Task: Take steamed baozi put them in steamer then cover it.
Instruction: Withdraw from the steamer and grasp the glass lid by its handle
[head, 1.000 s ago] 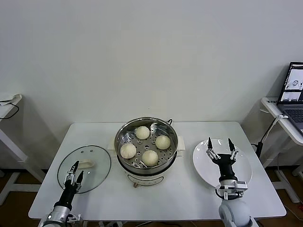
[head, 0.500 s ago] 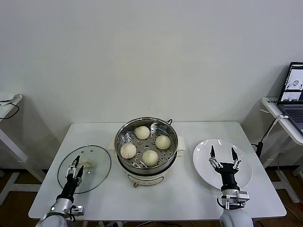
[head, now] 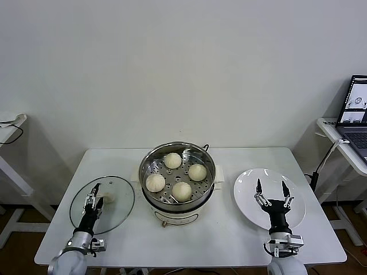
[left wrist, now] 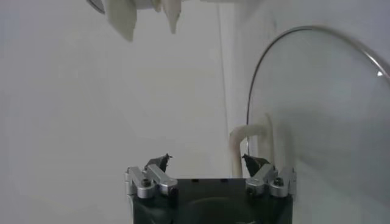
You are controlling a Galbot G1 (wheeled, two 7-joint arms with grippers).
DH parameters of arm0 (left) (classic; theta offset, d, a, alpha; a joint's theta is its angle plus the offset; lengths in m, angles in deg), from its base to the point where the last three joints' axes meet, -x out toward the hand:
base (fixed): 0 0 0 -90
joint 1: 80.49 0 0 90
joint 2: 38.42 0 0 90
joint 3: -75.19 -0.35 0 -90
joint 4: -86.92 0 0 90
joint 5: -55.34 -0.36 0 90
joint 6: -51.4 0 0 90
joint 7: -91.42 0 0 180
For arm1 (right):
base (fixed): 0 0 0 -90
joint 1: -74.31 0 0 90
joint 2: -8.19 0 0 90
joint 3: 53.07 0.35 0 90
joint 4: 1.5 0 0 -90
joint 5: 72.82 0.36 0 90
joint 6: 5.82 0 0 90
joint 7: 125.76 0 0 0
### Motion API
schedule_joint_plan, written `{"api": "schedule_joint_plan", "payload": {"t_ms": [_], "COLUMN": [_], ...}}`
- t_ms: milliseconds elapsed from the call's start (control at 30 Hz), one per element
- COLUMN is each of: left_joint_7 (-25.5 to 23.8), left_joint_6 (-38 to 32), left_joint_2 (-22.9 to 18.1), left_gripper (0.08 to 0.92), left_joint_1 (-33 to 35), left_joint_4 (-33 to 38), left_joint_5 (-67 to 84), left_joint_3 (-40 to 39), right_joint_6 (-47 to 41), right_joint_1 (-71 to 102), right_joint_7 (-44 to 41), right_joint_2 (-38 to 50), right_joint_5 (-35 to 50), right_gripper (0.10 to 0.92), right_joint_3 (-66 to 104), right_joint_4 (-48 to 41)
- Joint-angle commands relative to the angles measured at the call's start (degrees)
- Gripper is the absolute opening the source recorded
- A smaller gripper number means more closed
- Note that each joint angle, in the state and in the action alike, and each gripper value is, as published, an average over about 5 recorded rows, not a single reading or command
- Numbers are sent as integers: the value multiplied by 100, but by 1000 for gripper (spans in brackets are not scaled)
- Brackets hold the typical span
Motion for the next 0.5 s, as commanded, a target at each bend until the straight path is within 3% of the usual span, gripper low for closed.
{"api": "schedule_joint_plan", "payload": {"t_ms": [33, 300, 500], "left_joint_7": [-80, -188, -277], "left_joint_6": [106, 169, 194], "left_joint_2": [0, 22, 43], "left_gripper": [823, 814, 670], "left_joint_1": [-332, -397, -388], "left_joint_4": [-289, -404, -414], "left_joint_5": [27, 88, 169], "left_joint_3": [-59, -105, -117], "right_joint_6": [10, 8, 4], "right_joint_1": [34, 29, 17], "right_joint_7": [-9, -3, 2], "right_joint_2": [-19, -20, -42], "right_joint_5": [-30, -56, -81], "right_gripper": [823, 823, 823], "right_joint_3": [32, 55, 53], "right_joint_4": [17, 46, 52]}}
